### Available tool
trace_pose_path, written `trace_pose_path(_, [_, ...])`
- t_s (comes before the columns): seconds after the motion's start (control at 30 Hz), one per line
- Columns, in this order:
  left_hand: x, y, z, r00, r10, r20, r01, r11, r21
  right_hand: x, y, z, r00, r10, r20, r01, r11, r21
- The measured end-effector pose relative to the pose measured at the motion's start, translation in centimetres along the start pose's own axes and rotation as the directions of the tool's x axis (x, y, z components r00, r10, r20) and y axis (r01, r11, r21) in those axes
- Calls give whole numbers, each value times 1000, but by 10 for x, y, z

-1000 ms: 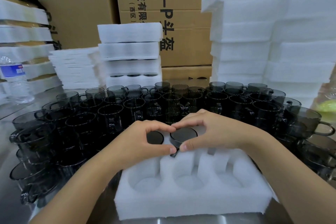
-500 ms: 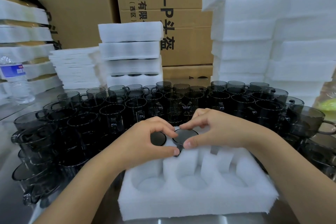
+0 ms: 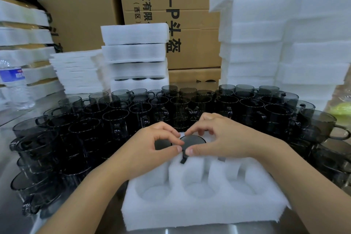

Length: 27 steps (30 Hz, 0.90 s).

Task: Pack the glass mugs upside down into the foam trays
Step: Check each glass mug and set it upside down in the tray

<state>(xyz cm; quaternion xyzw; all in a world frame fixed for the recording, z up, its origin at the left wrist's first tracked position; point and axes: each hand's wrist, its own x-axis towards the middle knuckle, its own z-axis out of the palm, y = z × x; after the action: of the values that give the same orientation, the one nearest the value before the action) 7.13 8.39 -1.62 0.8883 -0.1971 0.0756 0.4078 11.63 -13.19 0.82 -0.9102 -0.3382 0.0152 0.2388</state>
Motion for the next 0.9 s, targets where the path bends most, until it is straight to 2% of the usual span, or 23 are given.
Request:
trace_pose_path(0.1, [-1,0,-1,1000,2,14,-2,1000,-6,0,-7,5,991,-74,-108,61,991,-122])
trace_pose_path(0.2, [-1,-1,0,1000,3,6,-3,1000,-2,1,-10,4,937,-121,-329,50,975,-215])
trace_pose_path(0.3, [-1,-1,0,1000,5,7,-5,1000,-17,3,-3,-1,776,-143,-614,-127,919,-374])
trace_pose_path(0.37, [-1,-1,1,1000,5,11,-5,1000,-10,3,4,-3,707,-76,-703,-285,879,-383])
trace_pose_path(0.43, [-1,-1,1,1000,3,11,-3,1000,-7,3,9,-3,739,60,-671,-446,790,-420])
trace_pose_path(0.53, [-1,-1,1,1000,1,10,-1,1000,-13,5,16,0,776,179,-604,-533,697,-479])
trace_pose_path(0.9, [-2,-1,1,1000,4,15,-4,1000,22,8,29,-4,778,210,-592,-568,636,-522])
